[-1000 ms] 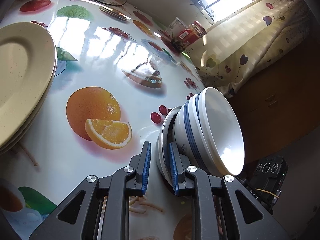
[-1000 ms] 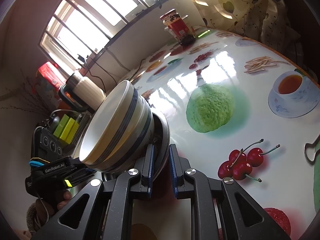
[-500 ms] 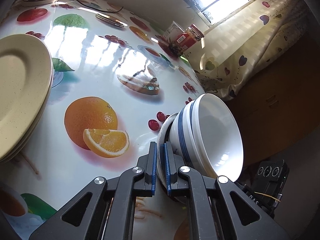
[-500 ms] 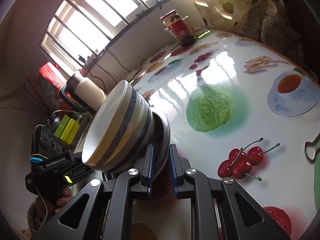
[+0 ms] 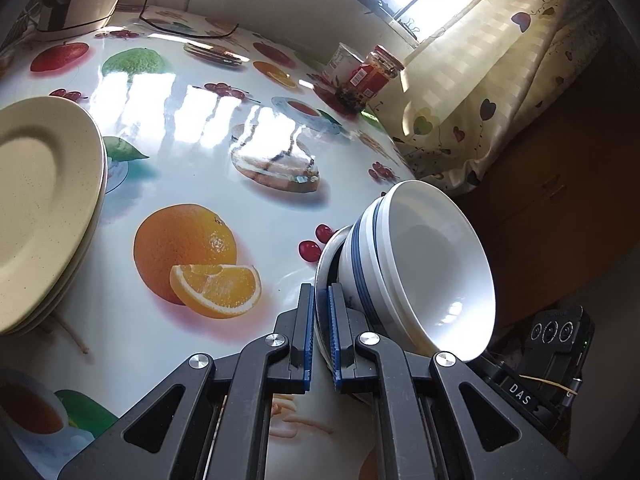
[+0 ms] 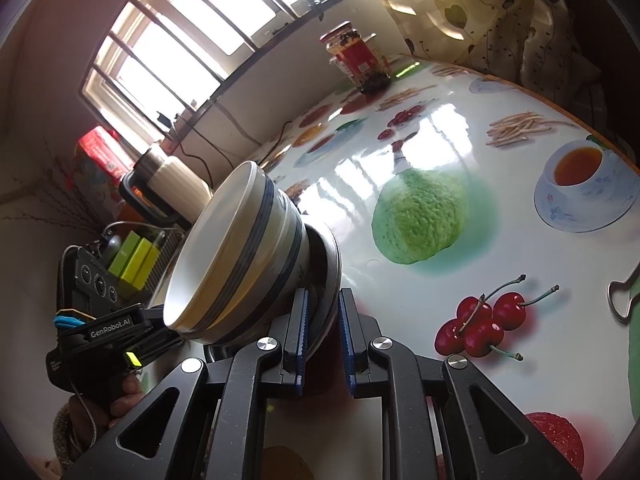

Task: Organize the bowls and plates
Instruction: 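Lift the steel bowl with its bowls and carry it toward the beige plates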

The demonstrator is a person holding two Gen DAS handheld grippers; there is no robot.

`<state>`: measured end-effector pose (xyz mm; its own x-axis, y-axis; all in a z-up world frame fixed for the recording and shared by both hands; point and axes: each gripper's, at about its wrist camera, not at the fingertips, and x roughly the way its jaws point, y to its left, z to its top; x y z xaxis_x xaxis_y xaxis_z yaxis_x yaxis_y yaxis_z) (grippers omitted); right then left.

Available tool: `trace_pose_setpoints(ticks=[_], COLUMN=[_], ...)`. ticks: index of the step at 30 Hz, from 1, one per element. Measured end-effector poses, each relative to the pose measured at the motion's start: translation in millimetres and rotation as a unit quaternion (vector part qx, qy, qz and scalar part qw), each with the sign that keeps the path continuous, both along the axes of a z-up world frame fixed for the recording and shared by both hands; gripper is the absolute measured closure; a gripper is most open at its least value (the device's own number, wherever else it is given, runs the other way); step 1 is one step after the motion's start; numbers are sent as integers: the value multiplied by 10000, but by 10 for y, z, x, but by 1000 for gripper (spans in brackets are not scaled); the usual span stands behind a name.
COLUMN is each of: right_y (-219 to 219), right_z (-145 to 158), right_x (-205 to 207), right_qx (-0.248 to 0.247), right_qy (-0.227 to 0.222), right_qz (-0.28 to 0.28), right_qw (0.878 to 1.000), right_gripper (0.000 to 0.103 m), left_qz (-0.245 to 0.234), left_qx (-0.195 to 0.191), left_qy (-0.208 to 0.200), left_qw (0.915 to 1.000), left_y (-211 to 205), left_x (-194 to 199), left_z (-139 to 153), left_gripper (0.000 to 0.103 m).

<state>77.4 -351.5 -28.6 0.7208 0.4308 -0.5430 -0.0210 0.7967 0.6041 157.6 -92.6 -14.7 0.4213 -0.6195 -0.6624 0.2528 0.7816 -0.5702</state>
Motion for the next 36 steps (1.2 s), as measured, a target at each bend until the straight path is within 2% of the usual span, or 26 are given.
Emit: trace_pose_setpoints(ticks=[7, 24, 36], right_y=[14, 50, 110], right_z=[8, 40, 117], right_x=[10, 34, 60], right_qx=[-59, -47, -33], right_qy=[-9, 43, -27], right_qz=[10, 9, 103], right_qw=[10000, 10000, 9999], right_gripper=[89, 89, 89], left_qz=[-26, 20, 128], left_qx=[248, 317, 417], left_qy=[-163, -228, -361], left_qw=[9996, 9992, 9984], left_y=[-36, -33, 19], left_x=[-29, -66, -116], left_z=[32, 78, 210], left_gripper=[96, 96, 96])
